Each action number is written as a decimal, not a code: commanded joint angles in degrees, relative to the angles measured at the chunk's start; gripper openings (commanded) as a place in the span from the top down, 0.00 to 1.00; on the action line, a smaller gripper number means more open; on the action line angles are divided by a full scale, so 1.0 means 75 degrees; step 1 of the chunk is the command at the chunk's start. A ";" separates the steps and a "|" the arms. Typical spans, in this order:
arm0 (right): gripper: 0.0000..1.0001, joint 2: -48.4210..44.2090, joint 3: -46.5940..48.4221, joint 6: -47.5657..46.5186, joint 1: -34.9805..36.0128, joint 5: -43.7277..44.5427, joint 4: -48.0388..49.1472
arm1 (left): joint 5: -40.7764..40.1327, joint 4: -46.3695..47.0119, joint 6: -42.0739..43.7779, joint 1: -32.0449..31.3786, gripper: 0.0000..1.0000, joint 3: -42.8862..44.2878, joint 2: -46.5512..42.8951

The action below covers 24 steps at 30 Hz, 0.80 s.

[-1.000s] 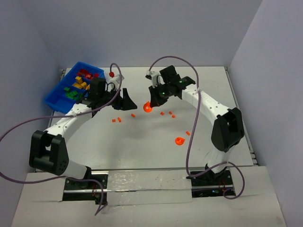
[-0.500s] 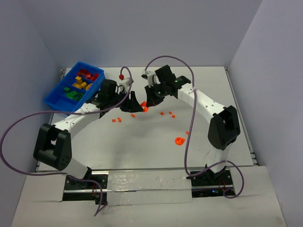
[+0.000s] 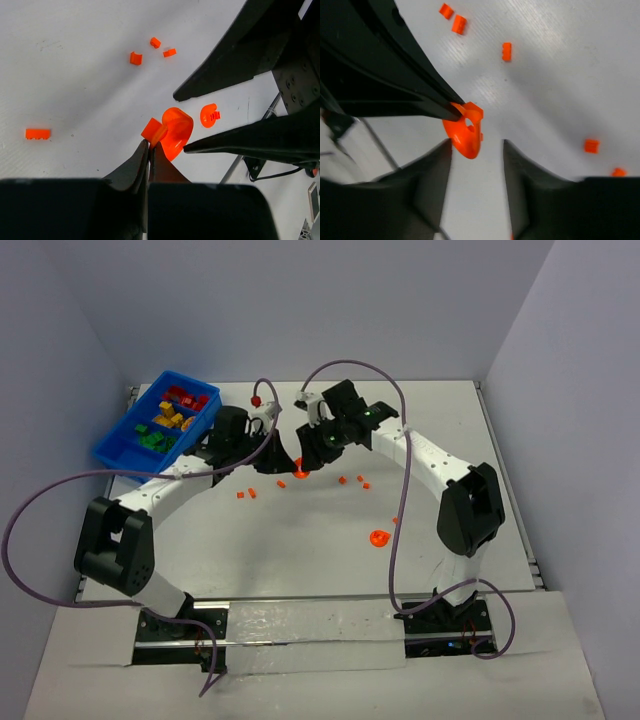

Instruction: Sort the legos into containers by color

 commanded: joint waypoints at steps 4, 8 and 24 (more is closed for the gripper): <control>0.07 -0.0401 0.0232 -0.0032 0.0074 -0.0131 0.0044 | -0.0281 -0.0138 0.0339 0.0494 1.00 -0.0105 -0.0455; 0.06 -0.0857 -0.0055 -0.0060 -0.0234 -0.0375 0.0147 | -0.0312 -0.1169 0.1229 0.2060 1.00 -0.0347 -0.0917; 0.00 -0.1252 -0.1039 -0.0806 -0.1064 -0.0250 0.0069 | -0.0313 -0.3152 0.5292 0.7430 0.96 0.2068 0.0497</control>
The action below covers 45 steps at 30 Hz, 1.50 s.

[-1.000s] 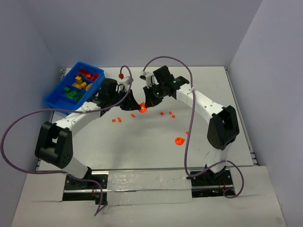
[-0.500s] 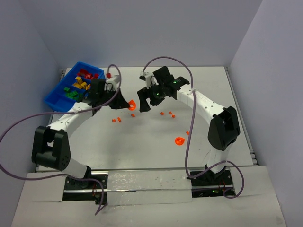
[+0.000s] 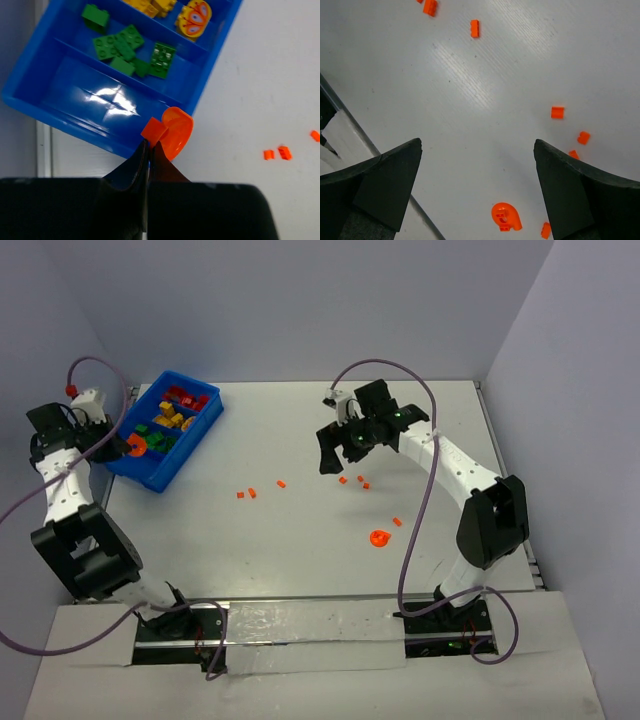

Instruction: Sort the legos into containers by color

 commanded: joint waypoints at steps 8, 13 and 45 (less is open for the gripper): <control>0.00 -0.0092 0.0104 -0.0195 -0.0232 0.0057 -0.0019 | -0.0340 -0.0283 0.0983 -0.0041 0.85 0.1511 0.1763; 0.00 -0.0059 0.0024 -0.0208 -0.0291 0.0059 -0.0031 | -0.0610 -0.0209 0.1152 -0.0258 0.80 0.1617 0.2026; 0.02 -0.0891 -0.2113 -0.1378 -0.3170 -0.0350 -0.0763 | 0.0887 0.1503 -0.1442 -0.7782 0.43 -0.0917 0.0462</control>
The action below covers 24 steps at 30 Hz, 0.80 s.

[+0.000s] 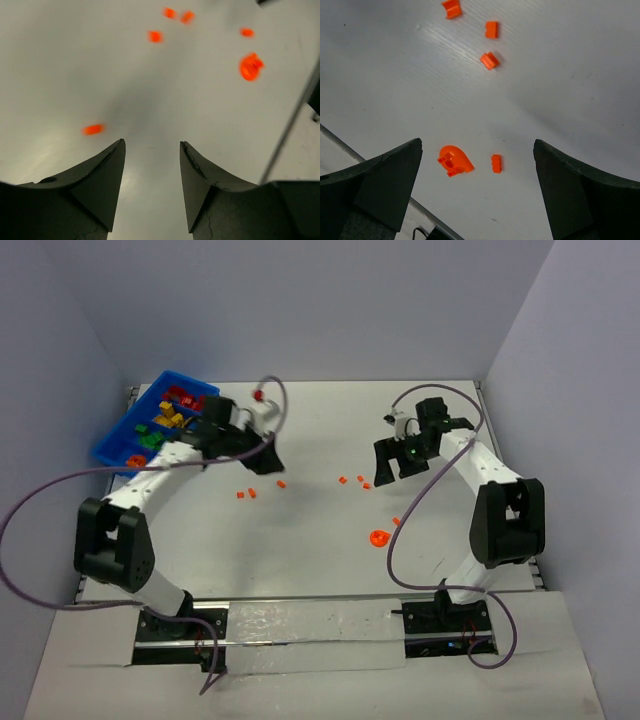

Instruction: Sort the legos into containers by color

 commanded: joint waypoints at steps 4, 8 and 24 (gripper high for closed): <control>0.03 -0.0836 -0.0618 -0.0673 -0.1365 -0.0103 -0.0243 | -0.0852 0.1760 -0.1314 -0.3483 0.42 -0.0777 0.0786; 0.03 -0.0937 -0.0963 -0.0940 -0.1931 0.0111 -0.0252 | -0.1105 0.2805 -0.0386 -0.4346 0.42 -0.0639 0.1240; 0.04 -0.0268 -0.0306 -0.0919 -0.3731 -0.1081 -0.0779 | 0.1546 0.3011 0.3193 -0.4910 0.52 0.0817 0.3196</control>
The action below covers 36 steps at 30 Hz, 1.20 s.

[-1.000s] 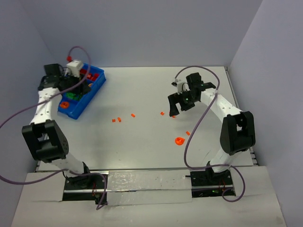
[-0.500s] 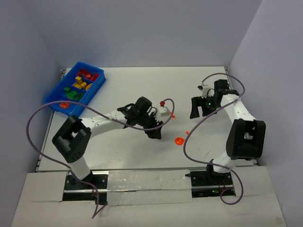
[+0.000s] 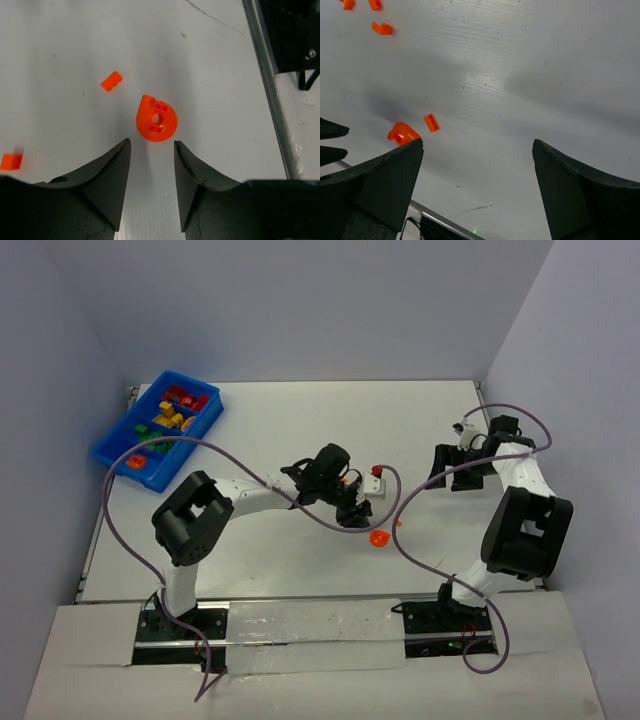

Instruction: Sort the legos into containers by color

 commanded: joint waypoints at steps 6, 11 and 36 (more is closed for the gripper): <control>0.04 0.0485 0.0837 -0.0044 -0.0298 -0.0976 -0.0619 | 0.1042 -0.0590 0.2299 -0.0247 0.55 0.0418 0.0395; 0.04 0.0508 0.0868 0.0079 -0.0298 -0.1137 -0.0612 | 0.0872 -0.0381 0.2326 -0.0293 0.56 0.0327 0.0511; 0.04 0.0543 0.0897 0.0030 -0.0298 -0.1340 -0.0734 | 0.0530 0.0131 0.2040 -0.0293 0.53 0.0791 0.1241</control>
